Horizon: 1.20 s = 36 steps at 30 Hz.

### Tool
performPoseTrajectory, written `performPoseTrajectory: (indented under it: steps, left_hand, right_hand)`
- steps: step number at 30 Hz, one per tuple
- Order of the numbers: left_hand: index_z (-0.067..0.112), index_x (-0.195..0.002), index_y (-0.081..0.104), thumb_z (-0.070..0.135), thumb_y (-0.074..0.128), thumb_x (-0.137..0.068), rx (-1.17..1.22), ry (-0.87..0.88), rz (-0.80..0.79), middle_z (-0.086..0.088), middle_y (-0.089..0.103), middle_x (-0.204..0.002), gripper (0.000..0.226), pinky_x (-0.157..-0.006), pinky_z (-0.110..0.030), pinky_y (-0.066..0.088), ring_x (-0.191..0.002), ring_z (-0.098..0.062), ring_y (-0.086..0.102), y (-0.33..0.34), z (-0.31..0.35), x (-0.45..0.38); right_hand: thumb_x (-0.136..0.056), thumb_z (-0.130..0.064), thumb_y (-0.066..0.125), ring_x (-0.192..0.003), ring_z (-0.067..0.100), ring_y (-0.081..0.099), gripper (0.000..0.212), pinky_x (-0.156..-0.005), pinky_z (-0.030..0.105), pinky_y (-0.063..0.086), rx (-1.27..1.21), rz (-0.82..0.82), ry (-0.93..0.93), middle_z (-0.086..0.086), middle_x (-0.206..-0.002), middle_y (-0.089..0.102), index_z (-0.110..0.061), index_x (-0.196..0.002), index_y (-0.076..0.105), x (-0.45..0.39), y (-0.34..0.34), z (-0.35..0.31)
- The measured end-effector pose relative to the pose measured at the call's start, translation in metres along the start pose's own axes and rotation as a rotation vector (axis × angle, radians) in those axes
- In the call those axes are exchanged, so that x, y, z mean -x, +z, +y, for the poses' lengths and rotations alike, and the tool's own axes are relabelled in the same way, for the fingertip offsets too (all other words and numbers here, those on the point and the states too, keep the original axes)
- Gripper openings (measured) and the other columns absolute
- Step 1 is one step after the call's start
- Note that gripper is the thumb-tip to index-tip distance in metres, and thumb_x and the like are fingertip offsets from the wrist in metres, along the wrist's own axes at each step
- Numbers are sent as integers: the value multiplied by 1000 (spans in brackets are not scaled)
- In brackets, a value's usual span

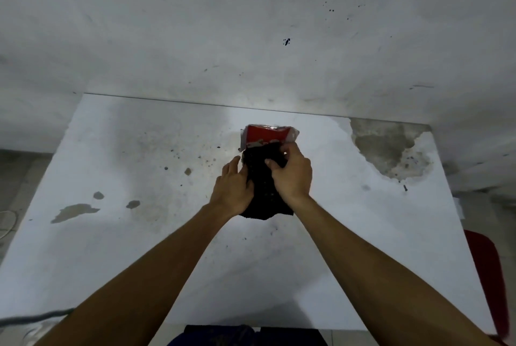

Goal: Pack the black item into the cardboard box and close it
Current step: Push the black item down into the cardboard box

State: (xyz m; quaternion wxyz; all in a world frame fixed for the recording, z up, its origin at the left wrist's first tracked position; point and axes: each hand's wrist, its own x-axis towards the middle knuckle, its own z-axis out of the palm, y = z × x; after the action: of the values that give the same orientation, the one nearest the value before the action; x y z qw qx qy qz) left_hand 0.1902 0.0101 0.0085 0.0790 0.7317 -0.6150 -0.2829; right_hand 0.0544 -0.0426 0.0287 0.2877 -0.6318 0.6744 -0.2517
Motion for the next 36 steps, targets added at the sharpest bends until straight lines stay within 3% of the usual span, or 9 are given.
performPoseTrajectory:
  steps: [4, 7, 11, 13, 18, 24, 29, 33, 36]
  left_hand:
    - [14, -148, 31, 36, 34, -97, -154, -1, 24, -11, 39, -148, 56, -100, -49, 42, -132, -31, 39, 0, 4, -7]
    - [11, -146, 34, 37, 33, -97, -223, -5, 13, -11, 42, -145, 55, -98, -49, 41, -129, -30, 41, 2, 6, -11]
    - [10, -143, 38, 32, 39, -94, -218, 22, 69, -13, 42, -144, 54, -96, -48, 42, -126, -31, 42, -1, 4, -18]
    - [11, -143, 37, 29, 44, -92, -183, 41, 118, -14, 43, -142, 54, -93, -47, 46, -121, -33, 48, -2, 3, -17]
    - [20, -148, 30, 31, 38, -97, -103, 63, 122, -11, 44, -146, 52, -83, -49, 54, -111, -35, 57, 2, -3, -14]
    - [17, -140, 40, 38, 32, -98, -220, 1, 53, -14, 51, -128, 48, -79, -47, 50, -107, -36, 55, 4, -8, -21]
    - [23, -141, 30, 27, 45, -95, -109, 109, 213, -13, 55, -123, 49, -64, -40, 53, -85, -33, 66, 5, -4, -19]
    - [31, -150, 21, 26, 42, -97, -146, 125, 127, -15, 53, -120, 57, -58, -35, 45, -72, -33, 65, 8, -5, -17]
    - [33, -149, 23, 31, 37, -96, -162, 95, 79, -14, 54, -110, 56, -60, -36, 42, -75, -36, 64, 5, -2, -26]
  right_hand:
    - [-85, -42, 66, -89, 20, 57, 26, -69, 34, 52, 234, 81, -47, 1, -90, 63, -19, -98, 69, 0, 5, 14]
    - [-87, -43, 64, -81, 22, 63, 27, -62, 29, 46, 218, 76, 50, 2, -89, 63, -16, -93, 68, -2, 7, 22]
    - [-87, -33, 66, -63, 16, 56, 19, -56, 25, 35, 137, 90, 33, -5, -77, 60, -20, -86, 52, 0, 8, 23]
    - [-90, -23, 62, -65, 16, 56, 7, -56, 25, 38, 152, 77, -65, -6, -78, 57, -18, -86, 59, 3, 9, 26]
    - [-94, -21, 54, -84, 26, 56, 20, -64, 37, 49, 325, 4, -152, 7, -88, 61, -14, -97, 72, 3, 13, 27]
    - [-94, -25, 45, -100, 31, 52, 27, -79, 44, 50, 384, -139, 16, 9, -102, 52, -17, -104, 69, -5, 17, 15]
    - [-91, -30, 44, -96, 31, 59, 29, -82, 44, 53, 247, -190, 69, 10, -104, 54, -17, -92, 69, -11, 8, 13]
    - [-95, -46, 43, -107, 26, 54, 39, -85, 42, 53, 211, -244, -92, 7, -116, 52, -33, -129, 59, 3, 2, 29]
    - [-96, -51, 35, -115, 30, 45, 45, -88, 49, 51, 327, -314, -50, 9, -117, 48, -36, -137, 46, 1, 6, 36]
